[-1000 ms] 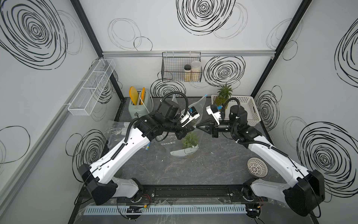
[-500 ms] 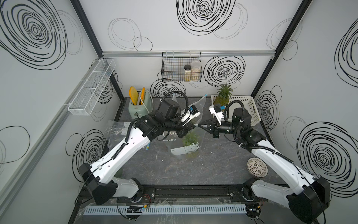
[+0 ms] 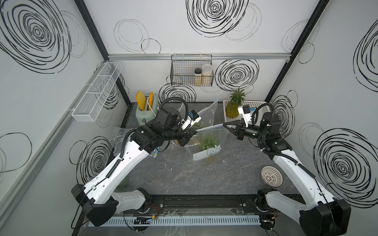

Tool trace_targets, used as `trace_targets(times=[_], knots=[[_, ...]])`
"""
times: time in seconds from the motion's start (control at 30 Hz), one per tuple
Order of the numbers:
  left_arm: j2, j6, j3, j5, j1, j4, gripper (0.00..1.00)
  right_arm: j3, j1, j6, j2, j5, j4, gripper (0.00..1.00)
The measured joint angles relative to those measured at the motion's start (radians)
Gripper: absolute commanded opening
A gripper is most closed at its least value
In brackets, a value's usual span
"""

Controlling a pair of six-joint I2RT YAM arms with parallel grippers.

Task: Open the zip-top bag and take out the pineapple
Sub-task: Unzip the zipper on the zipper food storage bag, then adjust the zipper food storage bag at the center of the board.

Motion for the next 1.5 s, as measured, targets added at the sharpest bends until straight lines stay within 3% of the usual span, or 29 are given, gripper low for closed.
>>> trace_targets(times=[0.57,0.73,0.77,0.83,0.9,0.97,1.13,1.27,1.4,1.5], knots=[[-0.240,-0.158,-0.176,-0.074,0.013,-0.079,0.02,0.000,-0.022,0.000,0.022,-0.055,0.000,0.00],[-0.255,-0.192,-0.206,-0.066,0.017,-0.073,0.14,0.000,-0.022,-0.005,0.027,-0.056,0.000,0.01],[-0.257,-0.196,-0.208,-0.063,0.017,-0.069,0.18,0.000,-0.021,-0.008,0.027,-0.054,-0.001,0.06],[-0.266,-0.206,-0.211,-0.060,0.020,-0.072,0.24,0.005,-0.019,-0.018,0.029,-0.031,-0.012,0.25],[-0.279,-0.211,-0.216,-0.057,0.031,-0.084,0.40,0.011,-0.023,-0.023,0.029,-0.001,-0.026,0.42],[-0.286,-0.213,-0.216,-0.045,0.037,-0.083,0.47,0.024,-0.026,-0.035,0.027,0.024,-0.041,0.55],[-0.238,-0.198,-0.166,-0.024,0.038,-0.079,0.45,0.050,-0.025,-0.035,-0.026,0.083,-0.097,0.61],[-0.152,-0.172,-0.062,0.004,0.064,-0.039,0.15,0.124,-0.018,-0.023,-0.074,0.143,-0.186,0.56],[-0.064,-0.135,0.012,0.111,0.129,0.044,0.00,0.220,0.008,0.005,-0.110,0.228,-0.324,0.18],[0.016,-0.129,0.028,0.194,0.148,0.097,0.00,0.257,0.074,0.027,-0.129,0.319,-0.448,0.03]])
